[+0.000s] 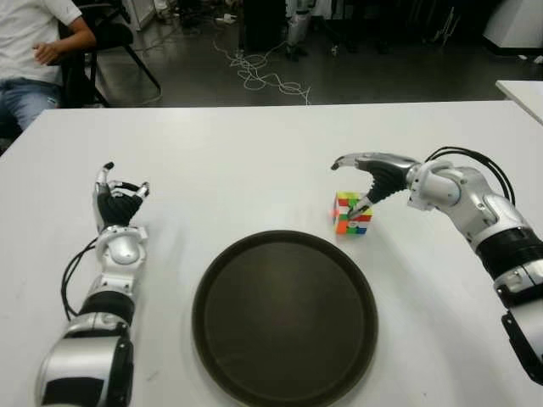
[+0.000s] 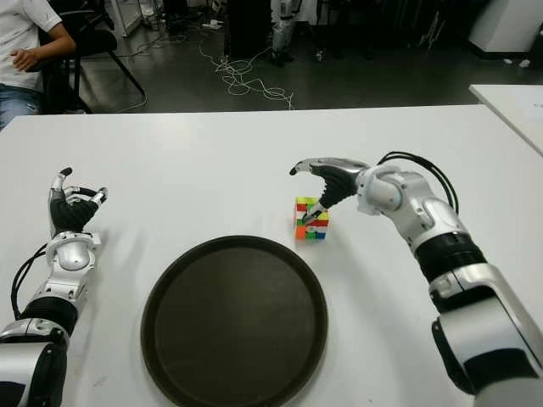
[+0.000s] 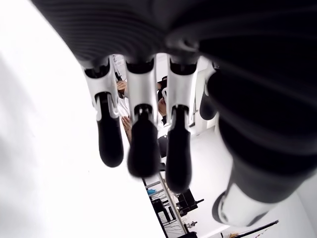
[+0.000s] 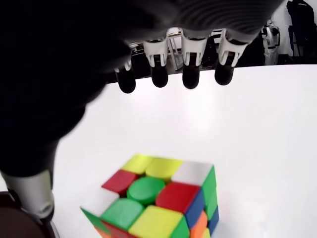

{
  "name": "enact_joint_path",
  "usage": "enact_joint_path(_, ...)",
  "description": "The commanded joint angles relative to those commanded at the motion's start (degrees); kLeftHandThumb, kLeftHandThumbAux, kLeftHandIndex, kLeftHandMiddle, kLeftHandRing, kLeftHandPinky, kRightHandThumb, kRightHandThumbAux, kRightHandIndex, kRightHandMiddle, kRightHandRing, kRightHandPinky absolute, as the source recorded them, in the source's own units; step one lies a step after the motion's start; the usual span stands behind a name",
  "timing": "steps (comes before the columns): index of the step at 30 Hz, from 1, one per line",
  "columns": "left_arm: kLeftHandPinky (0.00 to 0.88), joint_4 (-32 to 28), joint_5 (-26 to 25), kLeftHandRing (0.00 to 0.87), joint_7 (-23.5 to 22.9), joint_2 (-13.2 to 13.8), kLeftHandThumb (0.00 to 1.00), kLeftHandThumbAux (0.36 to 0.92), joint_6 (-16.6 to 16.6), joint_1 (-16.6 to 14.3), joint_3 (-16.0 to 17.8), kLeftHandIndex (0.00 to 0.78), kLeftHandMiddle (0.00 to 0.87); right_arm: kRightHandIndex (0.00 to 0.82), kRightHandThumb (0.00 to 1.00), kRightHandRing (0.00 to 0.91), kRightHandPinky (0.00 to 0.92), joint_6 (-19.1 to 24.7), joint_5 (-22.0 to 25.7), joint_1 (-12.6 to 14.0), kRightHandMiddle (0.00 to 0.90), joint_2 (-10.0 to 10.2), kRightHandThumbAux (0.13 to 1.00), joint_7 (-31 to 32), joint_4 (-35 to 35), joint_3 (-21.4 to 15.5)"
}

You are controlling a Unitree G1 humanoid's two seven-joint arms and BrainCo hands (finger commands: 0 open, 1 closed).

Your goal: Pick up the Rubik's Cube and put it in the plate

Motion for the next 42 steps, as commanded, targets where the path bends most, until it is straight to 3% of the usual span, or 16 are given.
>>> enact_joint_path(6, 0.339, -0.3, 0.0, 0.320, -0.2, 0.0, 0.000, 0.771, 0.2, 0.1, -0.1, 0.115, 0.296, 0.085, 0.000, 0.101, 0.042, -0.3, 2.3, 1.6, 0.116, -0.4, 0.656, 1.0, -1.0, -0.8)
enact_joint_path(9, 0.587, -0.2, 0.2, 0.538, -0.3, 0.1, 0.000, 0.771, 0.3, 0.2, -0.2, 0.106, 0.458, 0.092, 0.000, 0.110, 0.052, 0.7, 2.1, 2.1, 0.122, -0.7, 0.659, 1.3, -1.8, -0.7)
enact_joint_path(14, 0.640, -0.2, 0.2, 0.614, -0.3, 0.2, 0.000, 0.771, 0.7, 0.1, -0.3, 0.102, 0.511, 0.087, 0.000, 0.111, 0.057, 1.7, 2.2, 3.5, 0.115, -1.3, 0.676, 1.4, -4.0, -1.0)
enact_joint_path(21, 0.776, -0.3, 0.3, 0.756, -0.2, 0.3, 0.000, 0.775, 1.3, 0.1, -0.4, 0.105, 0.673, 0.068, 0.000, 0.101, 0.053, 1.8, 3.1, 5.0, 0.098, -1.2, 0.703, 0.9, -4.5, -1.6)
enact_joint_path(30, 0.805, -0.7, 0.2, 0.793, -0.4, 0.3, 0.000, 0.784, 1.3, 0.2, -0.4, 0.104, 0.728, 0.047, 0.000, 0.086, 0.041, 2.3, 4.1, 6.0, 0.088, -0.9, 0.700, 1.4, -5.1, -2.2)
enact_joint_path(42, 0.794, -0.8, -0.1, 0.773, -0.6, 0.2, 0.000, 0.789, 0.7, 0.3, -0.2, 0.123, 0.683, 0.069, 0.000, 0.098, 0.050, 1.8, 5.4, 6.3, 0.104, -1.0, 0.710, 1.8, -5.1, -2.0)
